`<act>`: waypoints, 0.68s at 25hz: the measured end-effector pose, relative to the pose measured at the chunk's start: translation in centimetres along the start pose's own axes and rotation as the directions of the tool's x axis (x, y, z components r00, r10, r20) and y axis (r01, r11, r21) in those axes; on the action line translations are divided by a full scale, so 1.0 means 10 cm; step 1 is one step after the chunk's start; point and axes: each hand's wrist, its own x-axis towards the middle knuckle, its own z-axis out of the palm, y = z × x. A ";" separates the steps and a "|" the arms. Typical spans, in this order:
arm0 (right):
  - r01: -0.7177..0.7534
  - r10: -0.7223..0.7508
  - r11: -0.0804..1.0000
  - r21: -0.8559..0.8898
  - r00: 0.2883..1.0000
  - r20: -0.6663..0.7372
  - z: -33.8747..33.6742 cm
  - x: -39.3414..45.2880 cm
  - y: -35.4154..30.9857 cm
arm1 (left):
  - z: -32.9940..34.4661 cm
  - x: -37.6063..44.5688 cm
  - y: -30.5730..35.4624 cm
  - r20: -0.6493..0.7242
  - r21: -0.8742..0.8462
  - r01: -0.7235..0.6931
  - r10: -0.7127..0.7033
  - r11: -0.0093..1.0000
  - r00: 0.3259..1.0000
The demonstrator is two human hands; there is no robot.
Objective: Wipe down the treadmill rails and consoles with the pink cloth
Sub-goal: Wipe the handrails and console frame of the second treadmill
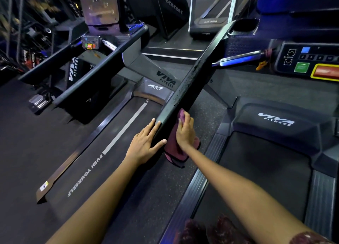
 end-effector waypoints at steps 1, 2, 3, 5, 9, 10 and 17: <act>0.060 -0.060 0.998 -0.004 0.998 -0.035 -0.01 -0.02 -0.04 | -0.01 0.01 0.01 0.011 -0.019 0.011 -0.011 1.000 1.000; 0.146 -0.147 0.989 -0.029 0.988 -0.038 0.01 -0.09 -0.04 | -0.02 0.04 0.01 0.025 -0.052 0.042 -0.041 0.998 0.999; 0.223 -0.224 0.973 -0.060 0.975 -0.008 0.03 -0.20 -0.01 | -0.04 0.09 0.03 0.042 -0.095 0.095 -0.091 0.991 0.995; 0.229 -0.225 0.972 -0.052 0.972 0.074 0.04 -0.35 0.08 | -0.03 0.24 0.11 0.041 -0.190 0.211 -0.207 0.959 0.978; 0.000 -0.002 1.000 0.029 0.999 0.055 0.01 0.01 0.03 | 0.06 0.37 0.22 -0.165 -0.060 0.149 -0.157 0.987 0.974; 0.037 -0.038 0.999 0.029 0.999 0.018 -0.02 0.08 -0.04 | 0.07 0.37 0.21 -0.181 -0.052 0.127 -0.135 0.990 0.974; 0.693 -0.685 0.714 -0.097 0.720 0.110 -0.17 0.13 0.01 | 0.11 0.38 0.18 -0.199 -0.107 0.144 -0.163 0.984 0.966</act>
